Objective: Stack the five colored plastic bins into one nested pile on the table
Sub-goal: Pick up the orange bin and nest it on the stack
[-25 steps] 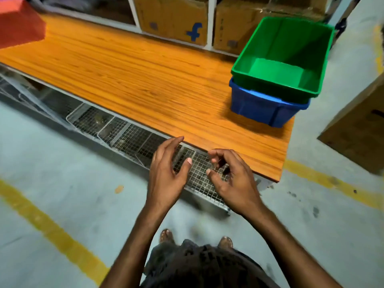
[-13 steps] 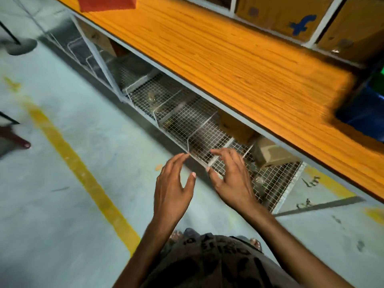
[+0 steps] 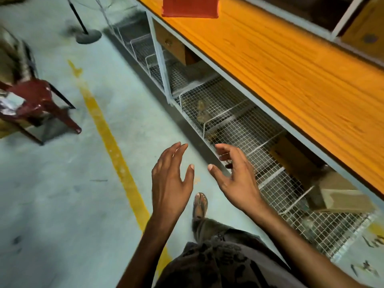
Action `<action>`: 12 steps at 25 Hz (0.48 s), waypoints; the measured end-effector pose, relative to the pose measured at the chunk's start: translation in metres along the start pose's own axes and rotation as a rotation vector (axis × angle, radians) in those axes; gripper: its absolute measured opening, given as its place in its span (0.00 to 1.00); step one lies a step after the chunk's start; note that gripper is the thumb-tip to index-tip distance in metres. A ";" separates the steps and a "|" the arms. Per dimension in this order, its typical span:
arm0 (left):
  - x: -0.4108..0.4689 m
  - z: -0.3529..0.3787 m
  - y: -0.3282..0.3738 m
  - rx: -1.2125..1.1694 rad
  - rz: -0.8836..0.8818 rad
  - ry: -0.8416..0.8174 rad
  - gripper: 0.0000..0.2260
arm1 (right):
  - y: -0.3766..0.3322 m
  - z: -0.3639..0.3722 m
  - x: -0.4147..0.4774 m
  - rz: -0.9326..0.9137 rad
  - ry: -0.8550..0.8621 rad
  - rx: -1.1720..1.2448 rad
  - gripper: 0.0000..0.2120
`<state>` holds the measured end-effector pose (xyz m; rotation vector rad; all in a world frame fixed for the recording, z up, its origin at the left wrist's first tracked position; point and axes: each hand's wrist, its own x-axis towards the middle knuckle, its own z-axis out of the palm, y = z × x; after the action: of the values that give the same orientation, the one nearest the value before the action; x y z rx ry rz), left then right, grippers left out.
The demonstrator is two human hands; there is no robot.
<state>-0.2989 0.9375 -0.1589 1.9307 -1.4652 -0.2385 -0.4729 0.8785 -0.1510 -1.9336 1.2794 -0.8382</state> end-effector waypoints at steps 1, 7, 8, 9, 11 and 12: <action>0.022 -0.001 -0.013 0.040 0.012 0.012 0.25 | -0.001 0.011 0.022 -0.007 -0.001 -0.005 0.23; 0.167 -0.023 -0.075 0.215 0.035 0.059 0.26 | -0.021 0.070 0.185 -0.135 -0.025 -0.107 0.24; 0.194 -0.030 -0.082 0.227 0.038 0.075 0.26 | -0.028 0.076 0.214 -0.147 -0.016 -0.096 0.23; 0.218 -0.035 -0.089 0.232 0.031 0.093 0.26 | -0.034 0.083 0.239 -0.151 -0.013 -0.085 0.23; 0.268 -0.044 -0.104 0.227 0.021 0.121 0.26 | -0.046 0.097 0.287 -0.146 -0.023 -0.068 0.23; 0.290 -0.047 -0.112 0.213 0.025 0.122 0.26 | -0.052 0.105 0.307 -0.142 -0.021 -0.056 0.23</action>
<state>-0.0867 0.7090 -0.1199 2.0532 -1.4826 0.0483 -0.2652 0.6249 -0.1231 -2.0919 1.1746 -0.8577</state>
